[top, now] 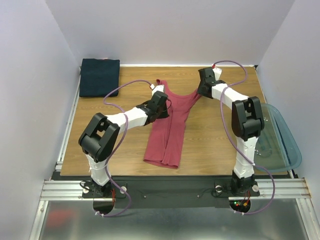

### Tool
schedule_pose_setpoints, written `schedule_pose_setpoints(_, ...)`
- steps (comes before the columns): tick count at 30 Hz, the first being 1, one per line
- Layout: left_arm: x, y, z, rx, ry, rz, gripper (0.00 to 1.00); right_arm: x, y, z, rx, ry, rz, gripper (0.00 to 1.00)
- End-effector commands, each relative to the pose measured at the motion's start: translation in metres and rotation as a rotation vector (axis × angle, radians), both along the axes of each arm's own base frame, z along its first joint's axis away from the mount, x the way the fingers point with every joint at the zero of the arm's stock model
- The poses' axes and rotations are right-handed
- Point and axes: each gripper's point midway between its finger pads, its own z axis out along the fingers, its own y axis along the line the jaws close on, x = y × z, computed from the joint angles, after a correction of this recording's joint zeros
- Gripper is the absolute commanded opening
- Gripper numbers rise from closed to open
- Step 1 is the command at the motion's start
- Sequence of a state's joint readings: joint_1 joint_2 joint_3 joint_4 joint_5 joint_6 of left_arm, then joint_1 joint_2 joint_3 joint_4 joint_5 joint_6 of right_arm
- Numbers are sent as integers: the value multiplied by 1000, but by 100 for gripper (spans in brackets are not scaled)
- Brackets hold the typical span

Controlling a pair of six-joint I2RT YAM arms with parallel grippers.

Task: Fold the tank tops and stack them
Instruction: Fold the tank top

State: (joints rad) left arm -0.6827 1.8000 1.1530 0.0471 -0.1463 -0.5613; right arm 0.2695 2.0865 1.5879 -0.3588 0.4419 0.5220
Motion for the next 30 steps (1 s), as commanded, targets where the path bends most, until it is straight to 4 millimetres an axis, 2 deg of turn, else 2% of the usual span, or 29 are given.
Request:
schedule_pose_setpoints(1,4,-32,31,-62,-78,-94,24,20,1,12,-19,-52,0,56)
schedule_pose_setpoints(4,-2,-42,32,-70,-72,-127,23,30,2,14,-9,-64,-1,55)
schedule_pose_setpoints(6,-8,-49,29,-75,-61,-148,23,34,4,12,-2,-67,-1,50)
schedule_pose_setpoints(7,-10,-51,28,-75,-59,-156,23,36,4,11,-1,-69,-2,47)
schedule_pose_setpoints(11,-23,-64,16,-71,-30,-202,23,43,6,11,1,-79,-9,25)
schedule_pose_setpoints(14,-35,-73,10,-64,-15,-230,23,46,6,14,1,-88,-9,13)
schedule_pose_setpoints(17,-46,-81,3,-55,-5,-248,22,48,7,21,4,-102,-9,8)
schedule_pose_setpoints(23,-54,-87,-7,-42,13,-259,22,52,10,37,15,-129,5,1)
schedule_pose_setpoints(30,-60,-89,-21,-5,28,-261,22,54,22,64,17,-180,34,0)
